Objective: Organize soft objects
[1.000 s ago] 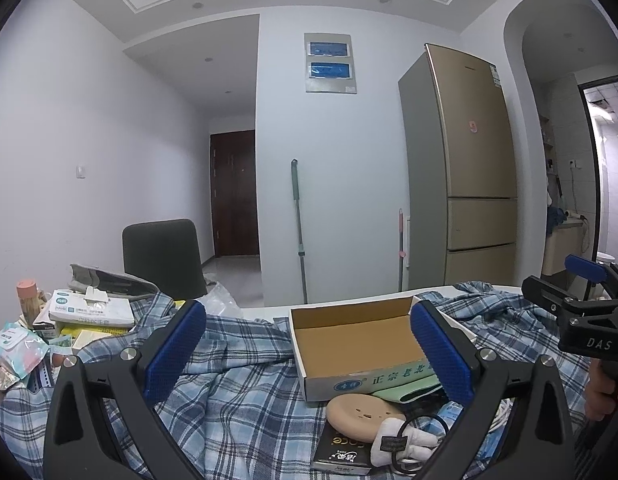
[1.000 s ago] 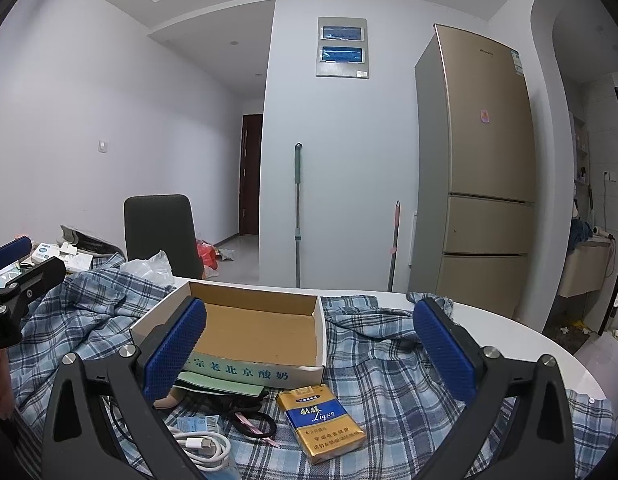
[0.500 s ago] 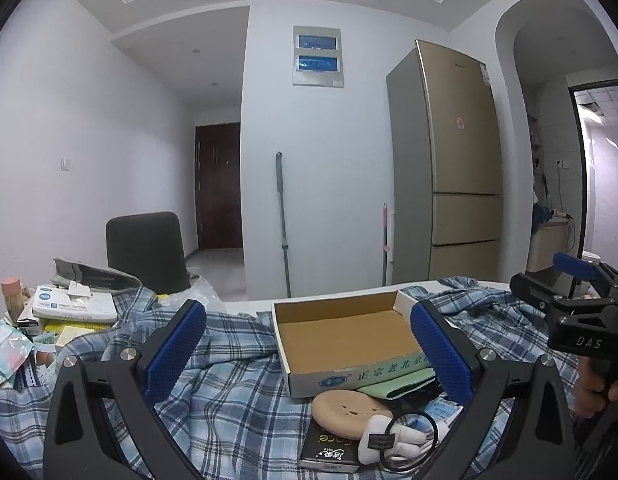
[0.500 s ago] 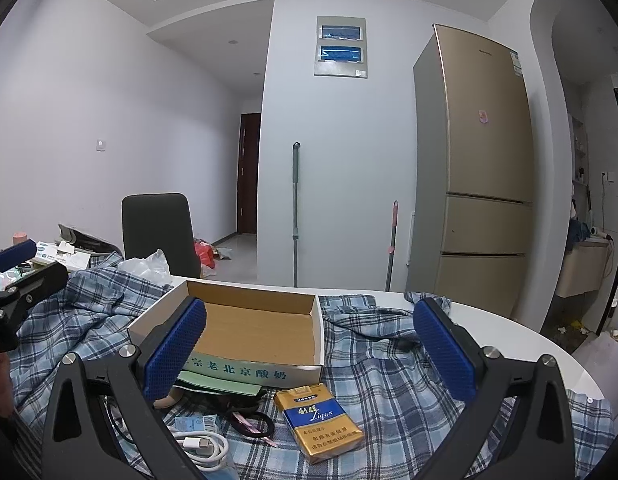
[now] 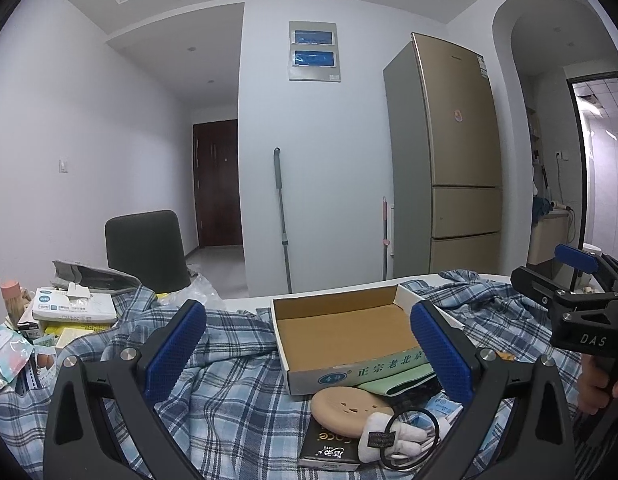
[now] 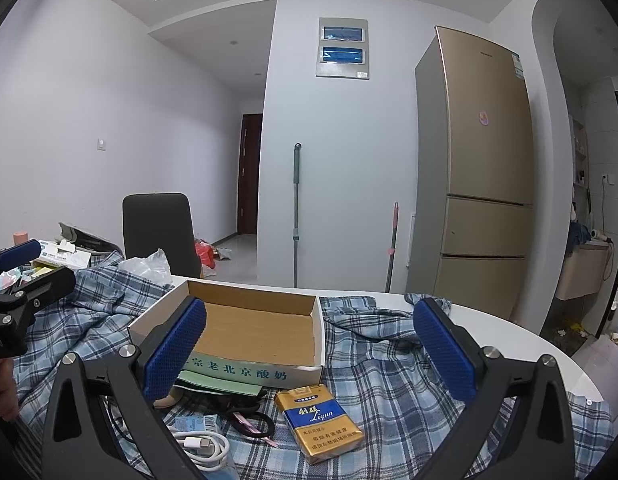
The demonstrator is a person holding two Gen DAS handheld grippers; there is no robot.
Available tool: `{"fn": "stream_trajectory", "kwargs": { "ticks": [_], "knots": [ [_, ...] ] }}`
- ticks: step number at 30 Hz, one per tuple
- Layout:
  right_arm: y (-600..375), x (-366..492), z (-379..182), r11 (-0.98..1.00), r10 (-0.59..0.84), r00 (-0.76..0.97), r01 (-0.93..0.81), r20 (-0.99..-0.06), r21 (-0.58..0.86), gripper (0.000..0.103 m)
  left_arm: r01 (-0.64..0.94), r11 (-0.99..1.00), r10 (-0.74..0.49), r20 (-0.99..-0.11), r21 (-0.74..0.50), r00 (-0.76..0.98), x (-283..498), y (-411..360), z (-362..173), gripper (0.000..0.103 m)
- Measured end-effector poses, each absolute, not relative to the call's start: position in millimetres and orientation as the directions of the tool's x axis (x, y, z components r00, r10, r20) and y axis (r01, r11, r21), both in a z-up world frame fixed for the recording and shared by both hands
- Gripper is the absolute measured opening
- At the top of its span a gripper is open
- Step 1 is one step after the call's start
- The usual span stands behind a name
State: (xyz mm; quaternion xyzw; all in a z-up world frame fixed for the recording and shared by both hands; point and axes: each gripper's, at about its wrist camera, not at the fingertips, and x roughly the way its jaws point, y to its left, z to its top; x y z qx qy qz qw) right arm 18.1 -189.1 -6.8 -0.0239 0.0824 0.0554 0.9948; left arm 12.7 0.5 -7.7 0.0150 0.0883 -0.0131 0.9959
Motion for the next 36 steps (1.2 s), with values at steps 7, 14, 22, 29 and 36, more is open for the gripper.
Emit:
{"fn": "stream_trajectory", "kwargs": {
  "ticks": [7,14,22,29,36],
  "knots": [
    [-190,17,-7,0.993,0.106,0.980,-0.114,-0.167,-0.036,0.103,0.074,0.997,-0.069,-0.177,0.018,0.982,13,1,-8,0.103],
    [-197,26,3,0.981,0.194,0.950,-0.196,-0.246,0.018,0.103,0.129,0.992,-0.121,-0.236,0.018,0.964,25,2,-2,0.103],
    [-198,32,1,0.974,0.228,0.918,-0.221,-0.324,0.059,0.103,0.253,0.967,-0.232,-0.512,-0.028,0.827,55,-4,-13,0.078],
    [-198,43,-10,0.971,0.236,0.887,-0.228,-0.397,0.068,0.103,0.367,0.930,-0.270,-0.674,0.002,0.688,60,-27,-42,0.068],
    [-191,50,-22,0.973,0.222,0.863,-0.228,-0.455,0.042,0.103,0.373,0.928,-0.261,-0.737,-0.013,0.624,68,-30,-61,0.066]
  ]
}}
